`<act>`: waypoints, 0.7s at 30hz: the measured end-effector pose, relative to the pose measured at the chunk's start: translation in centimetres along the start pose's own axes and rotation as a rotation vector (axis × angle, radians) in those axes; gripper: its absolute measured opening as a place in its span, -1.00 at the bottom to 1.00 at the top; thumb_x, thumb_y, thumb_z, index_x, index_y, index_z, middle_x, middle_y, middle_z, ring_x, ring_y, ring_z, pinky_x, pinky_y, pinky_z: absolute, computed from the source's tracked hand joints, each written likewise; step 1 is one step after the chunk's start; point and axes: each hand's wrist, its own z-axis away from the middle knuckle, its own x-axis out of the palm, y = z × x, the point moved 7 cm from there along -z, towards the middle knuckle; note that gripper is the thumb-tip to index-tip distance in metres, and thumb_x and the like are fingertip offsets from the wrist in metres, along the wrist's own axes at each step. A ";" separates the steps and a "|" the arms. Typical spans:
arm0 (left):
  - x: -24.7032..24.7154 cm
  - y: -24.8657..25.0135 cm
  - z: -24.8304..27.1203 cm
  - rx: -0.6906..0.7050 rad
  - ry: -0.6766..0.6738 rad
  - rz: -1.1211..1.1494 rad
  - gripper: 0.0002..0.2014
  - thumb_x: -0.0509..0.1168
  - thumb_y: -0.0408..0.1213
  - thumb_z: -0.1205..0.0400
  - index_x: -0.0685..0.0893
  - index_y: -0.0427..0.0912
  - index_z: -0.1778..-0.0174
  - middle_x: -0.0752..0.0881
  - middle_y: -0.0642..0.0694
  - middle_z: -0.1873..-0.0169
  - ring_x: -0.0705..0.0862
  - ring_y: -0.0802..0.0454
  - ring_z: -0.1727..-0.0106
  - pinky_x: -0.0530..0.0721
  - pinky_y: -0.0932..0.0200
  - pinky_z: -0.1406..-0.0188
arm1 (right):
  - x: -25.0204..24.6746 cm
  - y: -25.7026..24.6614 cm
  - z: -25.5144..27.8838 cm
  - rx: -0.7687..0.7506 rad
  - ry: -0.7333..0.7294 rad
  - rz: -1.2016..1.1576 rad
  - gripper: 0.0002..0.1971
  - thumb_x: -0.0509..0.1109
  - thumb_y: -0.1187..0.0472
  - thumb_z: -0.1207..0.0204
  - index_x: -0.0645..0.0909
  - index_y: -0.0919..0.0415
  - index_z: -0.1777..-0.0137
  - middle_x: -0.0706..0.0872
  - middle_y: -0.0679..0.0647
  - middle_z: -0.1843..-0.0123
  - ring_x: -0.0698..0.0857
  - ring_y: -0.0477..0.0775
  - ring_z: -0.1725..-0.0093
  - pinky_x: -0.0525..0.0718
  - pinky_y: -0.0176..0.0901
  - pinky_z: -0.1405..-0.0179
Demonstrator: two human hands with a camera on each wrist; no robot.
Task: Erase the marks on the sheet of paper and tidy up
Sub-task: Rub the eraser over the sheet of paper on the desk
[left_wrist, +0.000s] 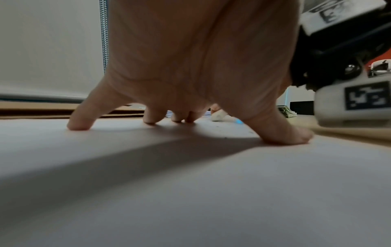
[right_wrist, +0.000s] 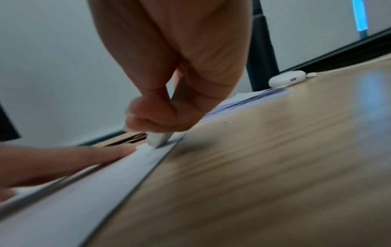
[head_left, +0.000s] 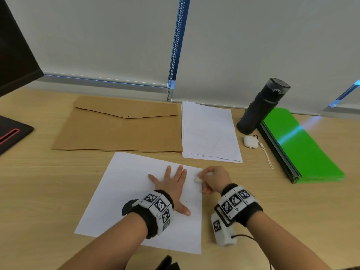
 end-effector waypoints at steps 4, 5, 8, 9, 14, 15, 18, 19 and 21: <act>0.0 -0.2 -0.1 0.008 0.020 0.015 0.20 0.39 0.30 -0.39 -0.35 -0.02 -0.65 -0.40 0.08 -0.62 -0.36 -0.15 -0.64 -0.07 -0.71 -0.34 | 0.4 0.1 0.2 -0.032 0.005 -0.017 -0.90 0.36 0.25 -0.54 0.62 0.24 0.19 0.59 0.08 0.66 0.52 -0.10 0.77 0.52 -0.33 0.71; -0.2 -0.3 -0.2 0.005 0.040 0.028 0.15 0.37 0.31 -0.41 -0.30 0.00 -0.66 -0.36 0.10 -0.63 -0.33 -0.12 -0.65 -0.05 -0.68 -0.36 | 1.2 0.5 0.9 -0.020 -0.071 0.011 -0.90 0.37 0.26 -0.54 0.62 0.24 0.19 0.58 0.06 0.67 0.51 -0.11 0.77 0.49 -0.35 0.74; -1.5 -0.5 -0.2 -0.011 0.128 0.058 -0.05 0.29 0.28 -0.50 -0.07 0.05 -0.68 -0.15 0.12 -0.67 -0.17 -0.05 -0.68 0.03 -0.53 -0.43 | 2.6 0.9 1.8 0.015 -0.242 0.057 -0.89 0.40 0.25 -0.51 0.63 0.26 0.21 0.61 0.12 0.58 0.53 -0.10 0.74 0.49 -0.34 0.74; -1.9 -0.5 -0.2 -0.011 0.145 0.048 -0.08 0.30 0.26 -0.51 -0.03 0.04 -0.67 -0.11 0.12 -0.67 -0.13 -0.04 -0.68 0.03 -0.51 -0.44 | 2.6 0.7 1.6 0.023 -0.255 0.052 -0.88 0.41 0.25 -0.50 0.63 0.26 0.24 0.63 0.11 0.57 0.53 -0.11 0.74 0.49 -0.34 0.74; -1.6 -0.4 -0.4 -0.018 0.122 -0.003 -0.05 0.27 0.26 -0.54 -0.15 0.02 -0.68 -0.20 0.06 -0.67 -0.18 -0.11 -0.68 -0.01 -0.55 -0.43 | 1.2 -1.3 -1.3 0.038 -0.137 -0.096 -0.81 0.36 0.33 -0.54 0.57 0.27 0.32 0.64 -0.03 0.72 0.52 -0.14 0.77 0.50 -0.40 0.74; -1.5 -0.5 -0.5 -0.022 0.105 -0.005 -0.03 0.26 0.27 -0.54 -0.20 0.02 -0.68 -0.24 0.06 -0.67 -0.21 -0.12 -0.67 -0.03 -0.58 -0.42 | 0.7 -1.7 -2.1 0.025 -0.070 -0.122 -0.81 0.35 0.34 -0.55 0.58 0.27 0.32 0.62 -0.02 0.74 0.52 -0.13 0.78 0.54 -0.37 0.71; -1.2 -0.7 -0.7 -0.031 0.079 0.027 0.02 0.26 0.28 -0.52 -0.26 -0.02 -0.67 -0.31 0.05 -0.65 -0.27 -0.12 -0.67 -0.06 -0.61 -0.41 | 0.4 -1.8 -2.7 -0.001 0.050 -0.117 -0.82 0.33 0.32 -0.55 0.61 0.25 0.29 0.57 0.00 0.76 0.50 -0.11 0.80 0.54 -0.35 0.72; -1.2 -0.8 -0.8 -0.031 0.077 0.043 0.04 0.26 0.28 -0.52 -0.27 -0.04 -0.67 -0.32 0.06 -0.65 -0.28 -0.11 -0.67 -0.06 -0.61 -0.42 | 0.8 -1.5 -2.4 0.000 0.029 -0.098 -0.84 0.33 0.31 -0.55 0.61 0.25 0.27 0.56 0.01 0.76 0.50 -0.11 0.80 0.52 -0.36 0.74; -1.1 -0.8 -0.8 -0.031 0.076 0.060 0.05 0.27 0.29 -0.52 -0.28 -0.05 -0.67 -0.33 0.06 -0.65 -0.29 -0.09 -0.66 -0.06 -0.60 -0.43 | 1.7 -0.9 -1.2 0.008 -0.075 -0.030 -0.86 0.36 0.29 -0.54 0.60 0.25 0.26 0.56 0.01 0.76 0.51 -0.11 0.80 0.48 -0.38 0.76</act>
